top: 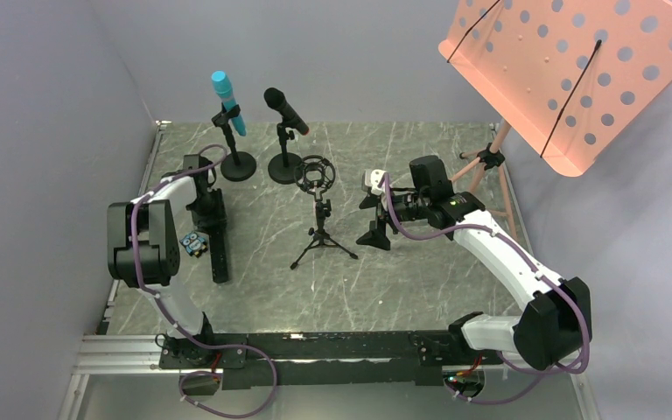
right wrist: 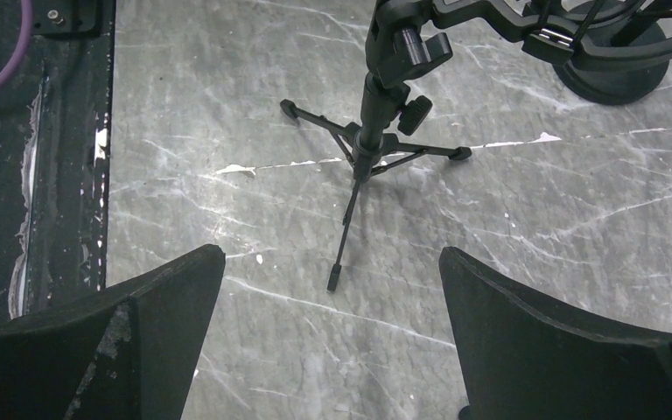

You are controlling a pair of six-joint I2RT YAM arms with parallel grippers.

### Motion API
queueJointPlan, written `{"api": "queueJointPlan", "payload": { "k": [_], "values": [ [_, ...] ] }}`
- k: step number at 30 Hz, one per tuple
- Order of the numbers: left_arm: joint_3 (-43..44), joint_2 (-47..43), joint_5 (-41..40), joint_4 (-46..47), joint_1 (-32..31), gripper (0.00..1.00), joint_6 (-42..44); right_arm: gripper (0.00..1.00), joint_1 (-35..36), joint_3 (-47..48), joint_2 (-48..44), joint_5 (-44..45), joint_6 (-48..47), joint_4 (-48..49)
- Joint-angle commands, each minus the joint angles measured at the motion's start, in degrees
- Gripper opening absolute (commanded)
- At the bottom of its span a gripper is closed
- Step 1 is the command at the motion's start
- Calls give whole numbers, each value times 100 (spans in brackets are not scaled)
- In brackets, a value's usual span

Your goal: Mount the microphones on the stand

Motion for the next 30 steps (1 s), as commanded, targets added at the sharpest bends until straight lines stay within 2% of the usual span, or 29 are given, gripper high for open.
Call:
{"api": "queueJointPlan", "payload": {
  "k": [1, 4, 7, 13, 17, 21, 25, 28, 30],
  "values": [
    [67, -229, 126, -45, -44, 19, 82, 100, -27, 20, -48, -135, -130, 93],
    [-89, -694, 365, 79, -75, 6, 118, 100, -31, 28, -47, -154, -133, 76],
    [-368, -1412, 697, 255, -212, 0, 158, 100, -32, 34, -41, -176, -162, 47],
    [-1303, -3291, 1654, 913, -625, 0, 286, 100, -90, 128, -38, -492, -348, -229],
    [-2095, -4725, 2447, 1812, -953, 0, 250, 100, -124, 164, 5, -866, -358, -317],
    [-2282, -5818, 2936, 2586, -1434, 0, 375, 100, -208, 213, 80, -909, -387, -399],
    [-1849, -6089, 3793, 3241, -1843, 0, 608, 100, -400, 197, 94, -1060, -352, -385],
    [-1090, -5644, 4338, 3302, -2120, 0, 925, 100, -492, 174, 103, -1129, -329, -361],
    [-519, -5219, 4392, 3290, -2216, 0, 1004, 100, -507, 162, 104, -1177, -369, -373]
  ]
}}
